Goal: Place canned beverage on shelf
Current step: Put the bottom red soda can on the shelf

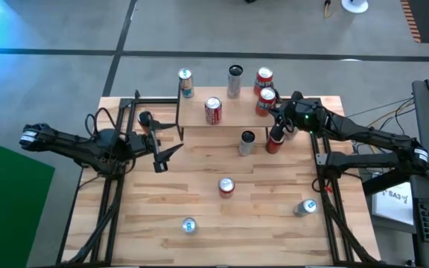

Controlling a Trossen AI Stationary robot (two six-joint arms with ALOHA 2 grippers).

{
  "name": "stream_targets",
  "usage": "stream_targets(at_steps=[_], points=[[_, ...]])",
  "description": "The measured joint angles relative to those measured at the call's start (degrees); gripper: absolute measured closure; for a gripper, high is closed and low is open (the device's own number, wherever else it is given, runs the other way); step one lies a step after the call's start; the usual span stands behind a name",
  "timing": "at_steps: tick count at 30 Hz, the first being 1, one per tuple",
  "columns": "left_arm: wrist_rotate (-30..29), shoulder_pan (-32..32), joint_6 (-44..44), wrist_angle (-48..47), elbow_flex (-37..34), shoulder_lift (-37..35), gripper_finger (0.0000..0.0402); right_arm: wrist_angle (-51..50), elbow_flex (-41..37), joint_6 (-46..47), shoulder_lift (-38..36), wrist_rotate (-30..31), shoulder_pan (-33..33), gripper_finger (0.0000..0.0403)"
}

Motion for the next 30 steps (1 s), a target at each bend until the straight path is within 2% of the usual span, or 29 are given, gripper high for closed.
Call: stream_targets(at_steps=[8, 27, 30], points=[[-0.02, 0.00, 0.08, -0.04, 0.00, 0.00, 0.0127, 5.10, -3.18, -2.14, 0.04, 0.11, 0.00, 0.0390], [-0.04, 0.00, 0.44, -0.03, 0.00, 0.00, 0.0127, 5.54, -3.48, -3.40, 0.99, 0.09, -3.37, 0.0390], [-0.04, 0.00, 0.44, -0.02, 0.00, 0.00, 0.0127, 5.84, -3.48, -2.96, 1.42, -1.64, -3.37, 0.0390]])
